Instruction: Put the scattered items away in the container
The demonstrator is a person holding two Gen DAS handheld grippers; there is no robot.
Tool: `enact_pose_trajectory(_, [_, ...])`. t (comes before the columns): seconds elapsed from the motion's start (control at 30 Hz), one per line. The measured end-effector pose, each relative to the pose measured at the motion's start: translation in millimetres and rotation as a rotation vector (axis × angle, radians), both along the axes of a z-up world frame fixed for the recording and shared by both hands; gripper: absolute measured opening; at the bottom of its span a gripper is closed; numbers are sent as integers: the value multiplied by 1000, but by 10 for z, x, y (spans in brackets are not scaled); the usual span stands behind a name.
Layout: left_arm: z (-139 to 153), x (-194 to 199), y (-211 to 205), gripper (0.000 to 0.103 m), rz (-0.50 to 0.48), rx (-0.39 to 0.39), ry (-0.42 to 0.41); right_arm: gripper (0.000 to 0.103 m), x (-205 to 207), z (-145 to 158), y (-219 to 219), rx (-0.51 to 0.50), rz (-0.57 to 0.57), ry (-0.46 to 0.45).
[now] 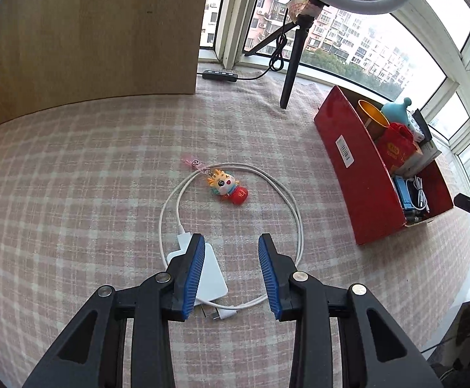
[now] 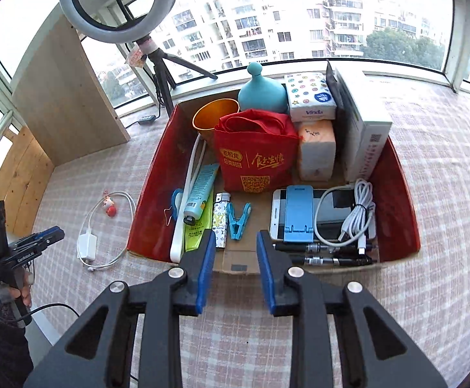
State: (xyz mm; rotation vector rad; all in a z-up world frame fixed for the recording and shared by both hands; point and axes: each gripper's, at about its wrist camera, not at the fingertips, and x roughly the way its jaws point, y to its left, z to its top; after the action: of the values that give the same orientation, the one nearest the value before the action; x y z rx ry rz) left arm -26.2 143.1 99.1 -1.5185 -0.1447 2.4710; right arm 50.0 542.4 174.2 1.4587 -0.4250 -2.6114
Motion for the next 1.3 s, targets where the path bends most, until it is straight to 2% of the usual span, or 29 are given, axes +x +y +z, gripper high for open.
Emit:
enact_pose_trajectory(0.1, [-212, -274, 82, 45, 20, 11, -48, 30, 293, -18, -45, -3, -69, 5])
enact_pose_trajectory(0.37, [-650, -720, 214, 46, 80, -4, -147, 30, 775, 14, -153, 18, -188, 12])
enact_pose_trajectory(0.53, [-673, -784, 276, 55, 82, -28, -112, 30, 815, 8, -156, 23, -212, 8])
enact_pose_trajectory(0.67, [-690, -798, 331, 51, 65, -56, -85, 30, 787, -3, -137, 18, -213, 11])
enact_pose_trajectory(0.7, [-693, -789, 342, 43, 56, -61, -74, 30, 772, -3, -145, 19, -210, 11])
enact_pose_trajectory(0.77, [-702, -788, 324, 43, 42, -49, -64, 30, 737, -6, -160, 19, -202, 7])
enact_pose_trajectory(0.8, [-703, -779, 293, 40, 35, -27, -66, 30, 714, -14, -172, 18, -195, 6])
enact_pose_trajectory(0.83, [-699, -763, 258, 32, 28, -2, -71, 30, 690, -23, -186, 16, -188, 5])
enact_pose_trajectory(1.03, [-651, -560, 70, 32, -23, 95, -88, 30, 480, -67, -391, 11, -109, -5])
enact_pose_trajectory(1.13, [-499, -352, 87, 32, -72, 128, -64, 30, 355, -84, -580, 1, -43, -6])
enact_pose_trajectory(1.3, [-232, 75, 260, 32, -203, 142, -25, 30, 172, -219, -871, -103, 68, -50])
